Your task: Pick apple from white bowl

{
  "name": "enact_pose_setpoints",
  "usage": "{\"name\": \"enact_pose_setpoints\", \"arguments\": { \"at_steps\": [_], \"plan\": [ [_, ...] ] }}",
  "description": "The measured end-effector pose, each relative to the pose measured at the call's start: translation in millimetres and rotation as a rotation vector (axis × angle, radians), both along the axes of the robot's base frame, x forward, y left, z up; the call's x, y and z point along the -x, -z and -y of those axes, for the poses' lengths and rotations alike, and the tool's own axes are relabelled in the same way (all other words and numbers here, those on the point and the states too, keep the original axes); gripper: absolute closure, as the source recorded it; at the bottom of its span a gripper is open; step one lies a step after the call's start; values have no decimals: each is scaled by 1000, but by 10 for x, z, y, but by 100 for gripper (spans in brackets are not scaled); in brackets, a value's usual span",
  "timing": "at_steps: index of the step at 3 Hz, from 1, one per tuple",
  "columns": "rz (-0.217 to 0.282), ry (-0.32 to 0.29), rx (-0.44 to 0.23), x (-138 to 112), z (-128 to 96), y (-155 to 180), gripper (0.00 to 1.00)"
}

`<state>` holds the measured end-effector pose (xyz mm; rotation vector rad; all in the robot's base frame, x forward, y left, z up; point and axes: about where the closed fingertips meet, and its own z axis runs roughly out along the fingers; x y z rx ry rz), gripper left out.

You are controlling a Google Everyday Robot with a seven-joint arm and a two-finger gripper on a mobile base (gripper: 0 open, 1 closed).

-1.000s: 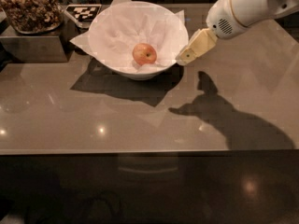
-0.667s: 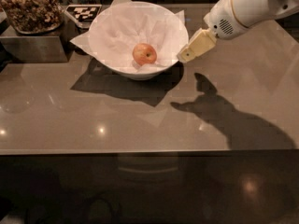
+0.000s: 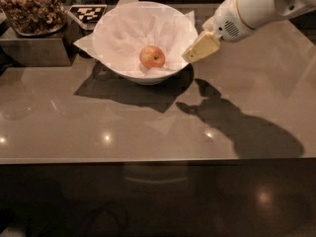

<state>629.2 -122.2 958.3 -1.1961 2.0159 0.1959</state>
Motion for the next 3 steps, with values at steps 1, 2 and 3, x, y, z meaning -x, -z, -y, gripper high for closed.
{"name": "enact_pose_setpoints", "arguments": {
  "at_steps": [1, 2, 3],
  "plan": [
    [-22, -97, -28, -205, -376, 96, 27],
    [-50, -178, -51, -457, -713, 155, 26],
    [-73, -221, -66, -647, -920, 201, 26]
  ]
}}
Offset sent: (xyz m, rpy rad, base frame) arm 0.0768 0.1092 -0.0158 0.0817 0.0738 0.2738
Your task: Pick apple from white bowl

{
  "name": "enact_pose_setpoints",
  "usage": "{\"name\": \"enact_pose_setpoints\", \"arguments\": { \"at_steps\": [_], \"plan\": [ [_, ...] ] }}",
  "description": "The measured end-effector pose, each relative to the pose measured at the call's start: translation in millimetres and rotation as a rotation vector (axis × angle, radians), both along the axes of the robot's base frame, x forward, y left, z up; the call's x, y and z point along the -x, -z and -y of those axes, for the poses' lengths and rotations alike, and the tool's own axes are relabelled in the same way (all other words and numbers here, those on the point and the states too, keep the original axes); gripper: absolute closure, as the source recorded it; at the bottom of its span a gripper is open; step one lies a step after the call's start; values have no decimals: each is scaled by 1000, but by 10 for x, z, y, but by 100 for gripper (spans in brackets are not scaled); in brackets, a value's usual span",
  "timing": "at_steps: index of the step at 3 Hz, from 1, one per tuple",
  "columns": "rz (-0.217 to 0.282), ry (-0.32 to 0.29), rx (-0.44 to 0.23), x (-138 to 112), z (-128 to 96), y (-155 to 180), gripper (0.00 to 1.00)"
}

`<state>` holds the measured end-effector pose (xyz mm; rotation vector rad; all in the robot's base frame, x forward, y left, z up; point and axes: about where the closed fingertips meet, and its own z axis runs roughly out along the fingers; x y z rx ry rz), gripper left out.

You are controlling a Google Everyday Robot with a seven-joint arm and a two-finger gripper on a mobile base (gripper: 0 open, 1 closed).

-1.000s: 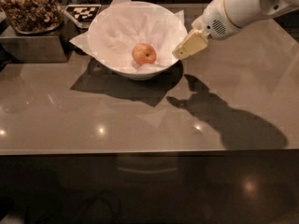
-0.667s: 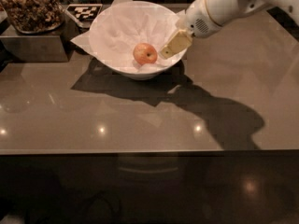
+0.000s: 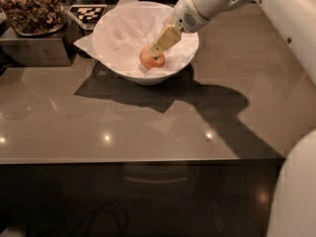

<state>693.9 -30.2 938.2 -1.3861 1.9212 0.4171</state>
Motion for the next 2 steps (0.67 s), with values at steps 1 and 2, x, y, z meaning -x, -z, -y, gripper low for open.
{"name": "enact_pose_setpoints", "arguments": {
  "at_steps": [1, 2],
  "plan": [
    [-37, -10, 4, -152, -92, 139, 24],
    [-83, -7, -5, -247, -121, 329, 24]
  ]
}}
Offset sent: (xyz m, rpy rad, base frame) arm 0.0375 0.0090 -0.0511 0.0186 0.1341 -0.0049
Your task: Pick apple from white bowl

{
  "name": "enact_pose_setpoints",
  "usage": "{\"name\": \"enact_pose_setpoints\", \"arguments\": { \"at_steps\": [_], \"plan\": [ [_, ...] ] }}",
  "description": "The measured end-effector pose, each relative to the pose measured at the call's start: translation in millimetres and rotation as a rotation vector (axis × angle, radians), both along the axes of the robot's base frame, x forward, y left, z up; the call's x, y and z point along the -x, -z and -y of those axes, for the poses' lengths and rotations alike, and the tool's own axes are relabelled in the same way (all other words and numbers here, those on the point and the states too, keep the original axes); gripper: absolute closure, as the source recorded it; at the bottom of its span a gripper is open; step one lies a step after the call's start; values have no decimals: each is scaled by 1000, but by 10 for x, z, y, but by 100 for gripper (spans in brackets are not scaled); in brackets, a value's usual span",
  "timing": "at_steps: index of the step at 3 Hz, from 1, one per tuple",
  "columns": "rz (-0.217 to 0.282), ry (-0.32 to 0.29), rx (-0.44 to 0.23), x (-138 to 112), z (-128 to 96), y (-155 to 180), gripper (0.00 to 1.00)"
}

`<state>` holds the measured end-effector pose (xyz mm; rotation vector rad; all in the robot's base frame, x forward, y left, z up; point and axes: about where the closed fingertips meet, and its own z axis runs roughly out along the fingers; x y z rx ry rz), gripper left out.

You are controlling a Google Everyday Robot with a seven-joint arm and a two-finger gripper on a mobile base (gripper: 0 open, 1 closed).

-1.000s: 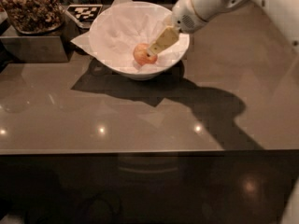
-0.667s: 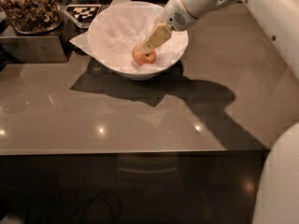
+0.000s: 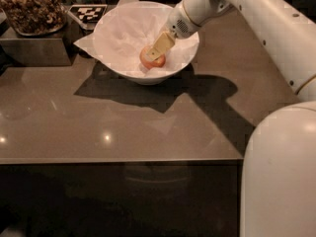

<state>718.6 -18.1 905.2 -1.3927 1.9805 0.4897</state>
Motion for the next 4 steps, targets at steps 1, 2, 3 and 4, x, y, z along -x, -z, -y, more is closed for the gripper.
{"name": "enact_pose_setpoints", "arguments": {
  "at_steps": [1, 2, 3, 4],
  "plan": [
    [-33, -1, -17, -70, -68, 162, 23],
    [-60, 8, -24, -116, -106, 288, 24],
    [-76, 20, -27, -153, -148, 371, 24],
    [-83, 40, -20, -189, -170, 440, 26]
  ]
}}
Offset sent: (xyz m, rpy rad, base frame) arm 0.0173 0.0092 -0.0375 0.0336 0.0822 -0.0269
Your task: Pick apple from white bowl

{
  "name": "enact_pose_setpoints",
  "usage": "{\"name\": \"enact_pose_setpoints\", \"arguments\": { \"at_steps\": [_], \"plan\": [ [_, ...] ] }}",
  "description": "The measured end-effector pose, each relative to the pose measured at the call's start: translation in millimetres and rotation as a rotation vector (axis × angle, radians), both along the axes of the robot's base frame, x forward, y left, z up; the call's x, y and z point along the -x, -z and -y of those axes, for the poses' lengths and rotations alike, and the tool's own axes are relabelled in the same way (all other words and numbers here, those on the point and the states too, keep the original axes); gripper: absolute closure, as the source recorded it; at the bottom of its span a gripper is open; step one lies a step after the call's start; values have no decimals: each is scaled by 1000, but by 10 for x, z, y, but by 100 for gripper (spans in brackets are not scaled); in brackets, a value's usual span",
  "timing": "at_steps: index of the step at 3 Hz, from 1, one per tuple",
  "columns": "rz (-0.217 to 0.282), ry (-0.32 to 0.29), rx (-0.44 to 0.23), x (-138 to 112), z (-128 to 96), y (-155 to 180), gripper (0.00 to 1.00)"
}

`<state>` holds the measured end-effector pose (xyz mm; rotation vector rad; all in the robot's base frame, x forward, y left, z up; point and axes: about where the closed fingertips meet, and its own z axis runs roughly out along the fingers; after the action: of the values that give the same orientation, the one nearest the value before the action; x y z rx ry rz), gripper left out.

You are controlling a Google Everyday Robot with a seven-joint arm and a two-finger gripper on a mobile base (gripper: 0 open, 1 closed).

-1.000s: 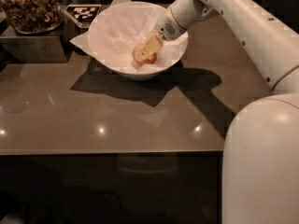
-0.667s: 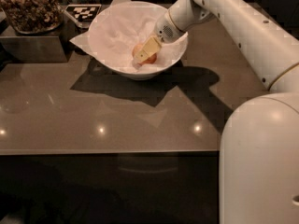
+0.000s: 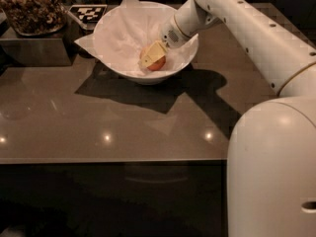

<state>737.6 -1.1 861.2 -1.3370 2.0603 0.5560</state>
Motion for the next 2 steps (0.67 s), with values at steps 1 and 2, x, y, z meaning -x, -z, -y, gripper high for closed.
{"name": "enact_pose_setpoints", "arguments": {
  "at_steps": [1, 2],
  "plan": [
    [-1, 22, 4, -24, -2, 51, 45],
    [8, 38, -2, -27, 1, 61, 68]
  ]
}}
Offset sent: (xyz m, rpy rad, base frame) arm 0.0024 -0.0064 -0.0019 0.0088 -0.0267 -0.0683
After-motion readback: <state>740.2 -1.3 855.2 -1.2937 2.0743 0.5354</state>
